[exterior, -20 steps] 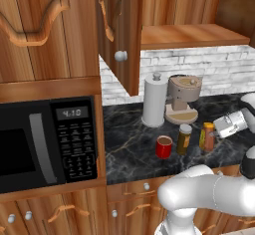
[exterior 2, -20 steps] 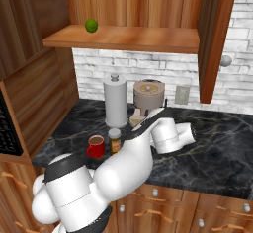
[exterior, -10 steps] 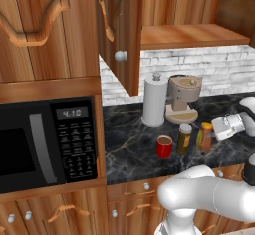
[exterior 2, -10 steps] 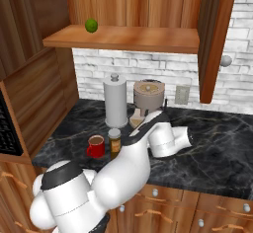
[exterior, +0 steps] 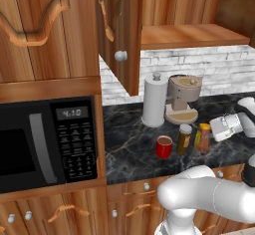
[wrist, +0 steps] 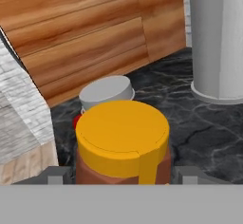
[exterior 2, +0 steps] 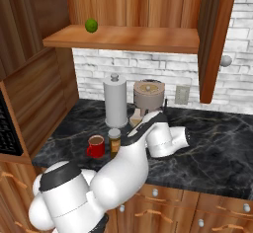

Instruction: Pick the cinnamon and honey bottle from the cabinet and place them next to the mug.

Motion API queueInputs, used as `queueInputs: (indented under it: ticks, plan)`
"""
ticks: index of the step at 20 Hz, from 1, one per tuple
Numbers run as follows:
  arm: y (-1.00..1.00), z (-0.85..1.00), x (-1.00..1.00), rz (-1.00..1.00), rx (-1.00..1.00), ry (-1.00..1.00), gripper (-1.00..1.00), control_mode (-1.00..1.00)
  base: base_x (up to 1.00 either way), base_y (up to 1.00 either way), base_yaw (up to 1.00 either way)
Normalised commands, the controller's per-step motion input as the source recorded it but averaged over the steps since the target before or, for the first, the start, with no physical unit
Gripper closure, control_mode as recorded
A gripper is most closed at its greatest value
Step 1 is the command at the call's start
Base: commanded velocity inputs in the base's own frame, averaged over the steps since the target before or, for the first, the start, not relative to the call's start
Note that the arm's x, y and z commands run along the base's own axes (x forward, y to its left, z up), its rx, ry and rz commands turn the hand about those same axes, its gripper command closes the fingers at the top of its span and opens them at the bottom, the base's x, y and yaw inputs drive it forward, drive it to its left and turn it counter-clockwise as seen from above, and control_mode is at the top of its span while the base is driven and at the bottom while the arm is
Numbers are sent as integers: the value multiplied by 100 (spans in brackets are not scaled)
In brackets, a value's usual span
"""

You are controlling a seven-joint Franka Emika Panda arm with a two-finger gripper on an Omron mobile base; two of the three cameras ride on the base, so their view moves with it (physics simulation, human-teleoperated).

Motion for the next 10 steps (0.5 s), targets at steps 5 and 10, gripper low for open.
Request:
queueInputs:
  ticks: [5,10]
  plan:
    - [1,-13,0,0,0,-3,100,-100,0,0,0]
    - [0,-11,0,0,-1,-1,100,-100,0,0,0]
